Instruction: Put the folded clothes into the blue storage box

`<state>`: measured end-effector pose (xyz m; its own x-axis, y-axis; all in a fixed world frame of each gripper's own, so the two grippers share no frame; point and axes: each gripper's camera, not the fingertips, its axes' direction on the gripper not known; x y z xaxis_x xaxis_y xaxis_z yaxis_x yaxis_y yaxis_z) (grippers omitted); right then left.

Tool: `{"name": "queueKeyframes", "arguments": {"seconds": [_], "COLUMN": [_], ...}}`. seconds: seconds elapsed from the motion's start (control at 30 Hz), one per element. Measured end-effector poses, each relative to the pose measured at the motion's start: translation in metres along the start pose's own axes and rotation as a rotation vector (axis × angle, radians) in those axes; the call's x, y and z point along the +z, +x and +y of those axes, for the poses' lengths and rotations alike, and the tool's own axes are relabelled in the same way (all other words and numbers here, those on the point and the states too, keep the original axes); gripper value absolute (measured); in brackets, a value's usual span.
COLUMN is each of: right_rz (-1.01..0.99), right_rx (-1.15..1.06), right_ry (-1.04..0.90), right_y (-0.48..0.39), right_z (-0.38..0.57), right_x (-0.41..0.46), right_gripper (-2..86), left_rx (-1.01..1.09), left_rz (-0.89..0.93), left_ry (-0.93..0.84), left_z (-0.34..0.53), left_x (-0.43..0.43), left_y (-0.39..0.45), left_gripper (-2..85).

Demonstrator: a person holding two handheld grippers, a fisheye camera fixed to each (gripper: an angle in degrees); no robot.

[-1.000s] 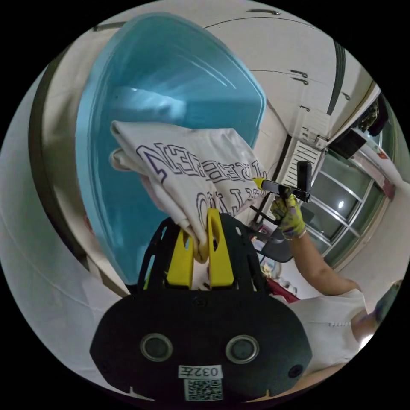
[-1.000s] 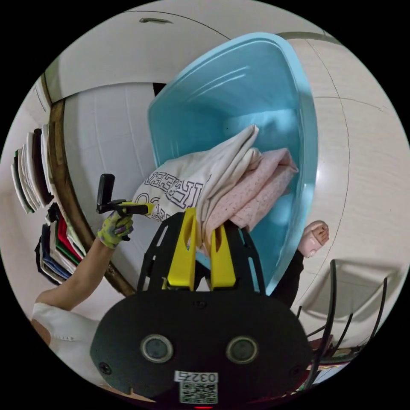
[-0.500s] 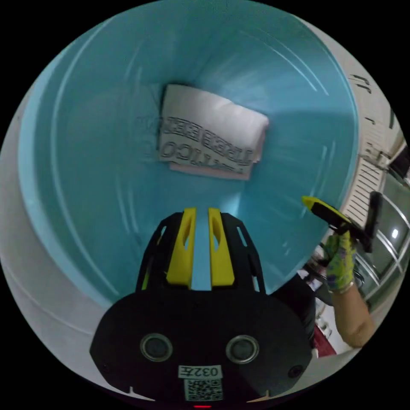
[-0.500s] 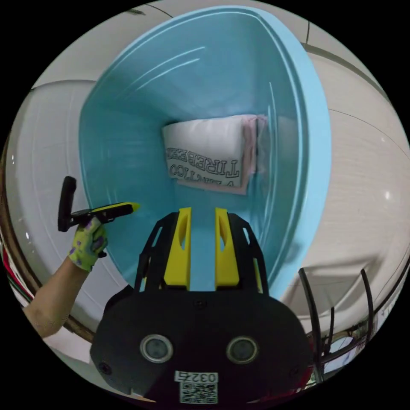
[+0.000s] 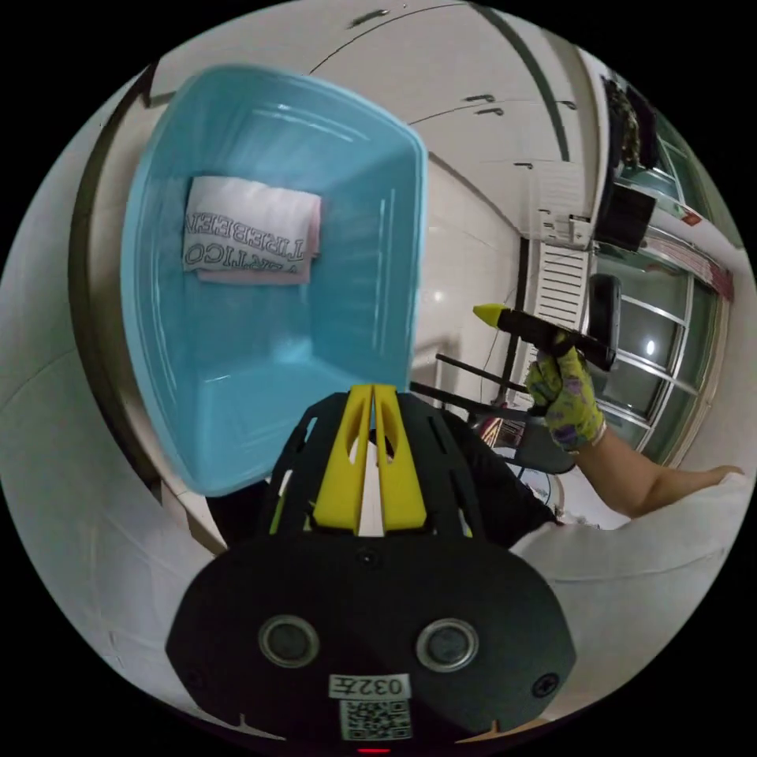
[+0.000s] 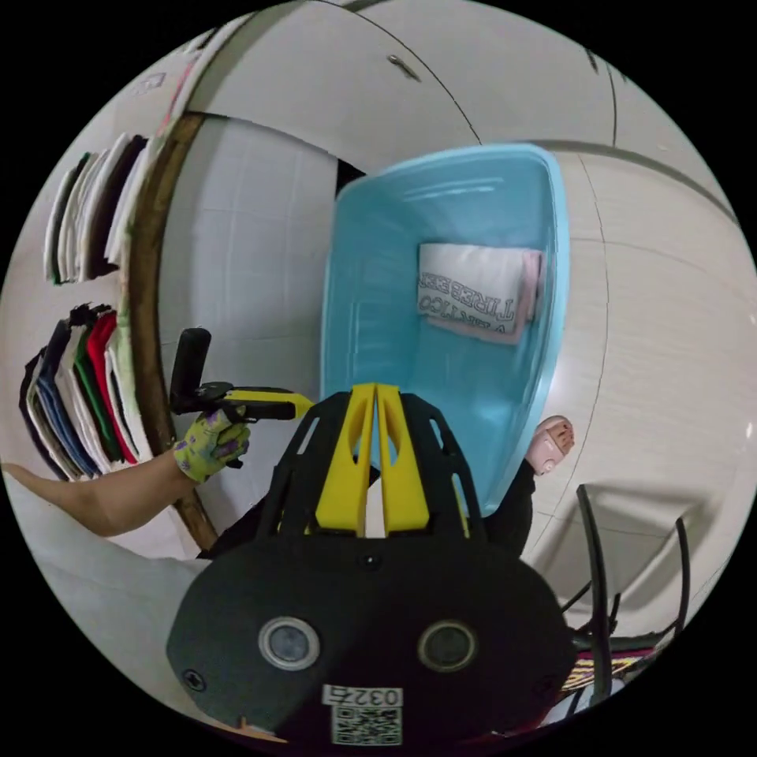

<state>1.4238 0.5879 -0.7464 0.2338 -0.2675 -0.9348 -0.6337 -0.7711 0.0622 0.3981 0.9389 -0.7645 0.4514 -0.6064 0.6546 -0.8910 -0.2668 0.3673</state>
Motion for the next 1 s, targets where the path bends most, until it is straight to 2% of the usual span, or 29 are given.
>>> {"name": "queueKeyframes", "arguments": {"seconds": [0.13, 0.33, 0.43, 0.5, 0.53, 0.67, 0.7, 0.83, 0.97, 1.0], "right_rz": [0.005, 0.035, 0.087, 0.14, 0.155, 0.257, 0.222, -0.002, -0.353, -0.426], "right_rx": [-0.107, -0.288, -0.41, -0.526, -0.553, -0.802, -0.863, -1.099, -1.311, -1.343], "right_ry": [0.048, 0.177, 0.251, 0.339, 0.373, 0.649, 0.713, 0.778, 0.575, 0.523], "right_y": [-0.053, -0.136, -0.179, -0.215, -0.224, -0.29, -0.305, -0.343, -0.392, -0.407], "right_z": [0.023, 0.072, 0.1, 0.125, 0.132, 0.189, 0.201, 0.223, 0.222, 0.222], "right_x": [-0.054, -0.129, -0.157, -0.176, -0.181, -0.208, -0.214, -0.223, -0.218, -0.214], "right_gripper": [-1.0, -1.0, -1.0, -1.0, -1.0, -0.8, -0.6, 2.0, 4.2, 4.6], "left_rx": [0.084, 0.242, 0.34, 0.425, 0.435, 0.535, 0.57, 0.613, 0.688, 0.672], "left_rz": [-0.015, -0.099, -0.197, -0.31, -0.34, -0.486, -0.514, -0.53, -0.466, -0.505], "left_ry": [0.092, 0.34, 0.57, 0.805, 0.851, 1.26, 1.366, 1.568, 1.754, 1.795], "left_z": [0.031, 0.096, 0.15, 0.208, 0.222, 0.334, 0.364, 0.437, 0.508, 0.527], "left_x": [-0.047, -0.124, -0.168, -0.201, -0.207, -0.234, -0.236, -0.236, -0.227, -0.225], "left_y": [0.064, 0.167, 0.221, 0.264, 0.274, 0.329, 0.341, 0.37, 0.392, 0.401], "left_gripper": [-0.9, -0.9, -0.9, -0.9, -0.9, -0.9, -0.9, -1.2, -0.9, -0.8]}}
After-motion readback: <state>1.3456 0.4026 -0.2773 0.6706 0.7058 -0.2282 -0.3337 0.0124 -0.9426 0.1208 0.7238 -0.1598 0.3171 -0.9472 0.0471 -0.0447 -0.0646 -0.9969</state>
